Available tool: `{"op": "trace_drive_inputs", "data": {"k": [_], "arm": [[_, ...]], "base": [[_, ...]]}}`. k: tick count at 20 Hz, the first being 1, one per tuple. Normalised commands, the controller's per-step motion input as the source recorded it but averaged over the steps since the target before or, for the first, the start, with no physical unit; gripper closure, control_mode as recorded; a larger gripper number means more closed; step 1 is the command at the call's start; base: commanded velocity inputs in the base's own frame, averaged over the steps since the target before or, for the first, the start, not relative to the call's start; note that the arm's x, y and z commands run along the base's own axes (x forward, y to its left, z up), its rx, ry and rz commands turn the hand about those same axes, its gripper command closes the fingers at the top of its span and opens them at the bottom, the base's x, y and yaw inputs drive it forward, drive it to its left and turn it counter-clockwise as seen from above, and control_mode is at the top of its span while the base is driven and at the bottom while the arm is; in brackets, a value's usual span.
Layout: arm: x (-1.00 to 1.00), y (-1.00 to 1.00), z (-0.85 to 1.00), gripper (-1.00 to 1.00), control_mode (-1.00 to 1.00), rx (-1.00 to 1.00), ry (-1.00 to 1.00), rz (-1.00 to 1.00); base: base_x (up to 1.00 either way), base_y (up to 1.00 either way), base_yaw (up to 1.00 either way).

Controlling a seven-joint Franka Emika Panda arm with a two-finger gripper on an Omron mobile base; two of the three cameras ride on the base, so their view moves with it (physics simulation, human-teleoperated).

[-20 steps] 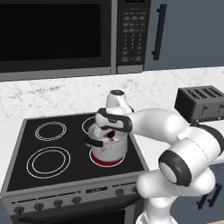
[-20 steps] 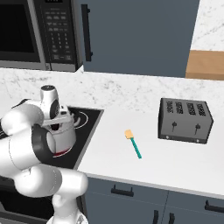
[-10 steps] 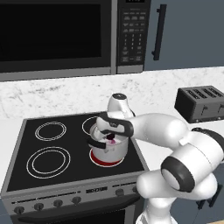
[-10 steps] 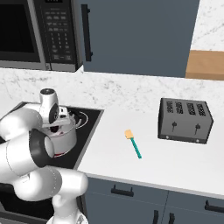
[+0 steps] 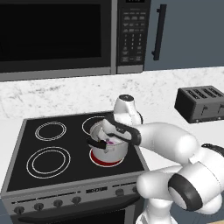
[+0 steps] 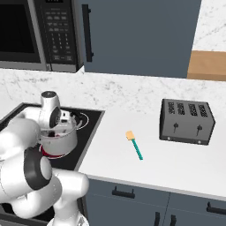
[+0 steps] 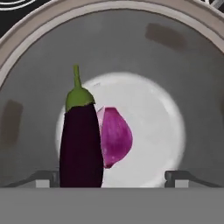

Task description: Put the onion and eggplant in the pot. Retrieve the spatula and lightly stir the vegetables in the pot.

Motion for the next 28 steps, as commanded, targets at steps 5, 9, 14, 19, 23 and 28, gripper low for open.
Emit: {"op": "trace_drive_inputs", "data": {"k": [5, 9, 14, 19, 23, 28], "arm": [[-0.20, -0.10, 0.69, -1.00, -1.00, 0.00, 0.00, -0.12], [-0.31, -0.58, 0.97, -1.00, -1.00, 0.00, 0.00, -0.19], [-0.12, -1.00, 0.21, -1.00, -1.00, 0.00, 0.01, -0.19], [0.09, -1.00, -0.62, -1.00, -1.00, 0.03, 0.00, -0.10], [0.27, -1.00, -0.82, -1.00, -1.00, 0.09, 0.00, 0.00], [0.12, -1.00, -0.70, -1.00, -1.00, 0.01, 0.00, 0.01]], "base": [[0.00, 0.00, 0.00], [0.00, 0.00, 0.00], [0.00, 0.00, 0.00], [0.00, 0.00, 0.00], [0.00, 0.00, 0.00], [0.00, 0.00, 0.00]]}}
